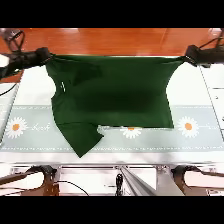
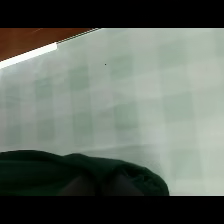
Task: Fold the shirts.
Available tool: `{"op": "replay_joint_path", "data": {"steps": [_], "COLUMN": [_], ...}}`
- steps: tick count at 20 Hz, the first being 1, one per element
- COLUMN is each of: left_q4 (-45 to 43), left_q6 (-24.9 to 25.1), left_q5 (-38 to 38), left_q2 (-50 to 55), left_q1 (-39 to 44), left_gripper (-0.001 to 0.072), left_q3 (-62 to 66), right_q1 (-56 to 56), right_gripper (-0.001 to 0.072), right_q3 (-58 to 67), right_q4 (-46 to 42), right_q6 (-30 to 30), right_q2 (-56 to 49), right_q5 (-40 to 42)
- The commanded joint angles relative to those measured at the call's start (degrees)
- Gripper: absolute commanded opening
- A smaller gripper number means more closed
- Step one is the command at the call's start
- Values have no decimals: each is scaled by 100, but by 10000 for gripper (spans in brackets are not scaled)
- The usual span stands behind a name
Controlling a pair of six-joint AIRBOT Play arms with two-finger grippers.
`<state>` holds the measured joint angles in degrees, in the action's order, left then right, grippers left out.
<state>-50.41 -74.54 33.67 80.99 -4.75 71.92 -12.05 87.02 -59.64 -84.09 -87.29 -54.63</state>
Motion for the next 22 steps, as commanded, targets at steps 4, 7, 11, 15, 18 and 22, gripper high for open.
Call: {"op": "replay_joint_path", "data": {"steps": [4,7,11,15,18,22], "left_q4": [48,50,-17,-756,-743,-754], "left_q6": [-608,-610,-457,-459,-461,-461], "left_q5": [446,885,1921,3012,3309,3609], "left_q2": [1154,1128,1071,1379,1672,1731], "left_q1": [275,199,-155,-236,-199,-59], "left_gripper": [23,24,24,24,25,705], "left_q3": [404,413,498,483,483,584], "right_q1": [46,-13,-385,-420,-420,-424], "right_gripper": [26,26,27,27,27,619], "right_q3": [868,870,890,566,223,120], "right_q4": [426,428,367,-319,-157,168], "right_q6": [-317,-184,107,195,205,208], "right_q2": [-1519,-1596,-1547,-1554,-1650,-1665], "right_q5": [-192,-540,-1480,-1891,-1851,-1923]}}
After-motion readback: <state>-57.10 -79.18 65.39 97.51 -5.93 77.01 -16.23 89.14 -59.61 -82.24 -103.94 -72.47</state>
